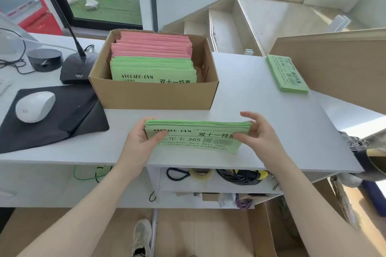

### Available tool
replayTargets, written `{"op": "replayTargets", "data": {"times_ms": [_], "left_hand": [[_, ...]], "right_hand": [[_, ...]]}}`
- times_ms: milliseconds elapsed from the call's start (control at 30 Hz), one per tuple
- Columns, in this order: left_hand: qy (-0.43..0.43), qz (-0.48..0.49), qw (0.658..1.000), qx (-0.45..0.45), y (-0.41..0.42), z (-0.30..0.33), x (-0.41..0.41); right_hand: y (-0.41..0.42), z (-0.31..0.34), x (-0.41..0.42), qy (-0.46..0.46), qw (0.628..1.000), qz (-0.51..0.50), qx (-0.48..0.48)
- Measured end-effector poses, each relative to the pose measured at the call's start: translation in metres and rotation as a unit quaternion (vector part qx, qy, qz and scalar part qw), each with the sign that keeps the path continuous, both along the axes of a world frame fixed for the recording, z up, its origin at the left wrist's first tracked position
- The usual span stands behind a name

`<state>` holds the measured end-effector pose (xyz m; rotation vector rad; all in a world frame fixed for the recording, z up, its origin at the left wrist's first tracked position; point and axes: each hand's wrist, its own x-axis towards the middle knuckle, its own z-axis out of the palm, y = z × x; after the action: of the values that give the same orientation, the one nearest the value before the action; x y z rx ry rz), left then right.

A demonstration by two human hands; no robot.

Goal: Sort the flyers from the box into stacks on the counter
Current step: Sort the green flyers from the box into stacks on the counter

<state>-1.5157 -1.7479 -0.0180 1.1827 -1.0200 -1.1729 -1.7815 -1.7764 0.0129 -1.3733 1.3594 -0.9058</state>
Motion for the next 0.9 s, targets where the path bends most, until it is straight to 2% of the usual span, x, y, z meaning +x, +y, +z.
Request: {"op": "replayTargets", "data": {"times_ms": [67,133,333,467,533,600,633,667,733,800,900], "left_hand": [[0.004,-0.012,1.0,-0.006,0.0,-0.001,-0.005],[0.009,-0.018,1.0,-0.017,-0.001,-0.001,-0.011],[0.021,-0.006,0.999,-0.033,-0.006,0.001,-0.033],[0.017,-0.027,0.999,-0.013,-0.013,0.003,-0.042],[0.024,0.002,1.0,-0.003,-0.018,0.008,-0.045],[0.017,0.049,0.999,0.012,-0.023,0.013,-0.047],[0.01,0.064,0.998,0.021,-0.026,0.015,-0.048],[-0.001,0.072,0.997,0.028,-0.028,0.015,-0.049],[-0.032,0.094,0.995,0.033,-0.033,0.015,-0.052],[-0.049,0.115,0.992,0.029,-0.035,0.016,-0.056],[-0.018,0.12,0.992,0.02,-0.035,0.019,-0.059]], "right_hand": [[0.003,-0.01,0.009,-0.071,0.997,-0.01,0.027],[0.006,-0.016,0.019,-0.106,0.994,-0.022,0.021],[0.003,-0.009,0.007,-0.122,0.987,-0.087,-0.053],[-0.001,-0.012,-0.008,-0.054,0.996,-0.075,-0.019],[-0.004,-0.008,-0.014,-0.008,0.996,-0.071,-0.059],[-0.008,0.001,-0.013,0.096,0.986,-0.052,-0.125],[-0.01,0.003,-0.01,0.186,0.967,-0.037,-0.168],[-0.012,0.005,-0.006,0.293,0.93,-0.027,-0.223],[-0.014,0.004,0.007,0.471,0.824,-0.01,-0.316],[-0.015,0.001,0.028,0.517,0.774,0.022,-0.366],[-0.017,-0.007,0.063,0.519,0.743,0.068,-0.416]]}}
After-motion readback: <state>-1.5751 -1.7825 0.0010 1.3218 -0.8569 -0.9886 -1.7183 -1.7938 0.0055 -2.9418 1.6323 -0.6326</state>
